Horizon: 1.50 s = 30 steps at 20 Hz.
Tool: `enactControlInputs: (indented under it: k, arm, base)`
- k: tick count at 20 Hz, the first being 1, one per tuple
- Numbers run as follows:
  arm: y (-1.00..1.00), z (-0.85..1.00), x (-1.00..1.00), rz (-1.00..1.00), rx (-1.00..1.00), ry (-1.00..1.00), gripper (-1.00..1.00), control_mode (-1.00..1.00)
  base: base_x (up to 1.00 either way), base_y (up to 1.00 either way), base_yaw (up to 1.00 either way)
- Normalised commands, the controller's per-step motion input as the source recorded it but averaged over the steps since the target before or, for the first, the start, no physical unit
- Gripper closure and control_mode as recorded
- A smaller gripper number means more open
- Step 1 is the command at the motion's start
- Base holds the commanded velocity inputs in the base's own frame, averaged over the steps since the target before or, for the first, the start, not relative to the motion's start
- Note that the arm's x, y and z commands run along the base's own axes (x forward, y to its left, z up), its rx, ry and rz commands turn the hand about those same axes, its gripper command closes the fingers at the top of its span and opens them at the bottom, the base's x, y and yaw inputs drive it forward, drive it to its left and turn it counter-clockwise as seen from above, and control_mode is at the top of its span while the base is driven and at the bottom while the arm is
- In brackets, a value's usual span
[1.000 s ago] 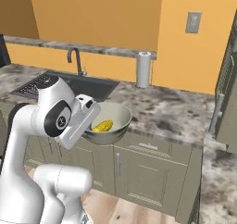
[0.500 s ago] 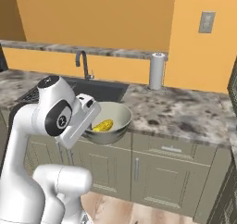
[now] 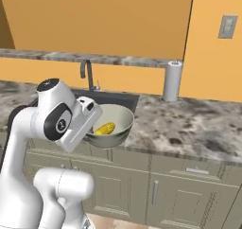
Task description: Pick the corn from the cabinet and place it in the bowl. Then pick the bowl and place it in the sink. Then turn on the sink facuet.
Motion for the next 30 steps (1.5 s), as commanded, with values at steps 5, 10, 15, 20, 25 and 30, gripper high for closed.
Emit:
enactControlInputs:
  k: [5, 10, 15, 20, 25, 30]
  arm:
    - [0.0, 0.0, 0.0, 0.0, 0.0, 0.0, 1.0, 1.0]
    - [0.0, 0.0, 0.0, 0.0, 0.0, 0.0, 1.0, 1.0]
    - [0.0, 0.0, 0.0, 0.0, 0.0, 0.0, 1.0, 1.0]
    - [0.0, 0.0, 0.0, 0.0, 0.0, 0.0, 1.0, 1.0]
    - [0.0, 0.0, 0.0, 0.0, 0.0, 0.0, 1.0, 1.0]
    - [0.0, 0.0, 0.0, 0.0, 0.0, 0.0, 1.0, 1.0]
  base:
    - [0.53, 0.6, -0.16]
    - [0.44, 0.28, -0.1]
    - [0.51, 0.21, -0.08]
    - [0.33, 0.35, -0.05]
    - [0.34, 0.34, -0.04]
    - [0.38, 0.18, -0.01]
